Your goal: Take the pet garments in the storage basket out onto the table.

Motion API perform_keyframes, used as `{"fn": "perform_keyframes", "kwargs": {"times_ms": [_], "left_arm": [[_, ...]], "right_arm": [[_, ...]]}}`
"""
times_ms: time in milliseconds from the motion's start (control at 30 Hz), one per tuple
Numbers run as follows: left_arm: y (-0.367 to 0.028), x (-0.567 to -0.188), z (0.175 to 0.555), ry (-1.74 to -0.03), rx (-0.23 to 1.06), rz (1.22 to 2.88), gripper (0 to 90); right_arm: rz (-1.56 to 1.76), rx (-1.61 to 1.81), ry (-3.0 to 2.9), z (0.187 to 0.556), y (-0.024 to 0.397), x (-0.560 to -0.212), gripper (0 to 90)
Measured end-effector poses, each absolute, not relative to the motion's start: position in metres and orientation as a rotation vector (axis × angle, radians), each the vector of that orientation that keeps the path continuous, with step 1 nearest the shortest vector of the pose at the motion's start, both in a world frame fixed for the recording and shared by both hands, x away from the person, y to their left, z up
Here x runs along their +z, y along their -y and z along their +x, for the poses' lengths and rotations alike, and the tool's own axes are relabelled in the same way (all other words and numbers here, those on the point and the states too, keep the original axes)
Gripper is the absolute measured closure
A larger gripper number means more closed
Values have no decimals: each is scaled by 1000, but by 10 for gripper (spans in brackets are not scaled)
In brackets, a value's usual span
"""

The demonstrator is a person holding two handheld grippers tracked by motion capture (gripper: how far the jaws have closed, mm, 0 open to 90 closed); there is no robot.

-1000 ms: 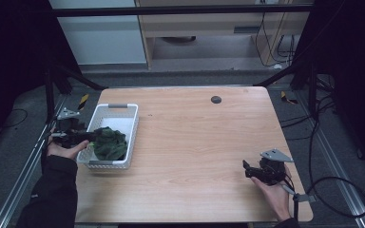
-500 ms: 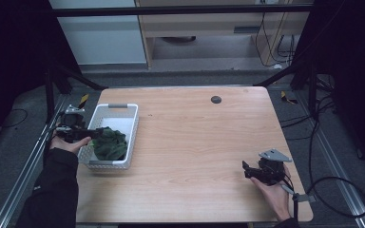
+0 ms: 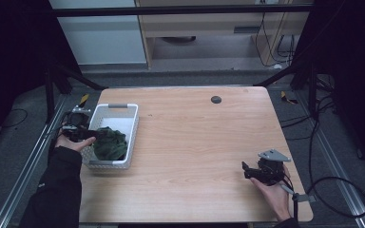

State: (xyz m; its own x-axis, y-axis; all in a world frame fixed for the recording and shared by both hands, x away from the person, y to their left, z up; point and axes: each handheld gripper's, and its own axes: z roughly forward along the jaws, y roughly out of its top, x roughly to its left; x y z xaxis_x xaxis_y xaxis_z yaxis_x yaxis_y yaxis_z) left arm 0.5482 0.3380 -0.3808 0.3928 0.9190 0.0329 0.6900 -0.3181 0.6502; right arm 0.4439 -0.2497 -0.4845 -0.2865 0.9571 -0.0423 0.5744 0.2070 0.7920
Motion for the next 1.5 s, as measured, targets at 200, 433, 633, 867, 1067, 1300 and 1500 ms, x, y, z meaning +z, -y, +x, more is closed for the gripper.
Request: {"fn": "perform_keyframes", "kwargs": {"times_ms": [200, 433, 633, 867, 1067, 1300, 1500], "left_arm": [[-336, -387, 550, -1386, 514, 2123, 159], [-333, -392, 554, -1400, 495, 2162, 151], [-332, -396, 558, -1416, 476, 2184, 143], [-330, -403, 561, -1427, 441, 2210, 135], [-329, -408, 562, -1430, 412, 2229, 127], [-325, -412, 566, -1427, 401, 2251, 120], [-325, -417, 570, -1445, 384, 2259, 120]], "right_arm": [[1420, 915, -1946, 444, 250, -485, 138], [1421, 911, -1952, 445, 250, -486, 137], [1422, 908, -1956, 445, 250, -486, 135], [1418, 908, -1960, 445, 249, -486, 132], [1417, 905, -1964, 445, 249, -486, 130], [1413, 904, -1968, 445, 249, -487, 125], [1414, 899, -1972, 445, 249, -487, 121]]}}
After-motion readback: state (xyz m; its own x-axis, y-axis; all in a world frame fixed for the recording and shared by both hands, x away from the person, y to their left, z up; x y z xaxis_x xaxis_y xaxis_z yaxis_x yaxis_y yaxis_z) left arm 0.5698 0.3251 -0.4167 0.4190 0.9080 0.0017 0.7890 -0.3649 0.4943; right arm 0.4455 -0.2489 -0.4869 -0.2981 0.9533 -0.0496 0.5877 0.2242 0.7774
